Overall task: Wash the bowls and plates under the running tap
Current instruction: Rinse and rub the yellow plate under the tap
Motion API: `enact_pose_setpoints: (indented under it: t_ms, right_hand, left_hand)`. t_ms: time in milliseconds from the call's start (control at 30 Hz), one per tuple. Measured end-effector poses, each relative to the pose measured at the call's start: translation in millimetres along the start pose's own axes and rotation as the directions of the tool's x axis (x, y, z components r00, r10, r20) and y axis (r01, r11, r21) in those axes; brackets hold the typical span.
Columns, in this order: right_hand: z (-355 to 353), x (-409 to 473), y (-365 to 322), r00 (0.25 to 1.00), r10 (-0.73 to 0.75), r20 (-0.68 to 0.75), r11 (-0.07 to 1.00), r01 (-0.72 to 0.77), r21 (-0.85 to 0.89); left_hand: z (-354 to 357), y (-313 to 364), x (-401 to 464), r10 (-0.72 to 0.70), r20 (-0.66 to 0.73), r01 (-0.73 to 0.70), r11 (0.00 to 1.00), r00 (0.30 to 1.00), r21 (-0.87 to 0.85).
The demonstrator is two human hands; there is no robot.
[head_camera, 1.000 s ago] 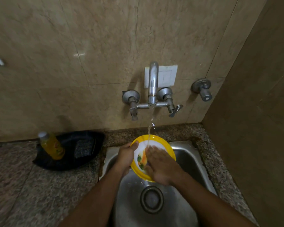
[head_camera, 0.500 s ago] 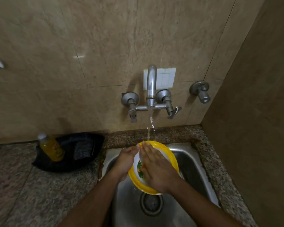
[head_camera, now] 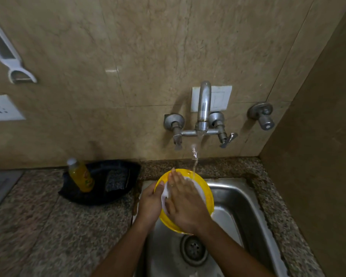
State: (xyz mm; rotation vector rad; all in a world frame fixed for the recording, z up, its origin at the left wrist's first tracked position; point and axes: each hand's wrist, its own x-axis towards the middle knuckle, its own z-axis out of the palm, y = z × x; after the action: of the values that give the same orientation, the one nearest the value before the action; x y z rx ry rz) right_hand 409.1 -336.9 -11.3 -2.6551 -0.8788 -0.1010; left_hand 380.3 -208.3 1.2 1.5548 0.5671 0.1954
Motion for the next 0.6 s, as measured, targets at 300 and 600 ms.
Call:
enact_pose_setpoints:
  t_ms: [300, 600]
  right_hand:
    - [-23, 4, 34, 0.836, 0.544, 0.065, 0.780, -0.533, 0.328]
    - [-42, 16, 41, 0.947, 0.293, 0.135, 0.910, -0.319, 0.265]
  left_hand:
    - [-13, -4, -20, -0.022, 0.123, 0.038, 0.990, 0.992, -0.137]
    - [1, 39, 11, -0.079, 0.357, -0.044, 0.945, 0.931, 0.323]
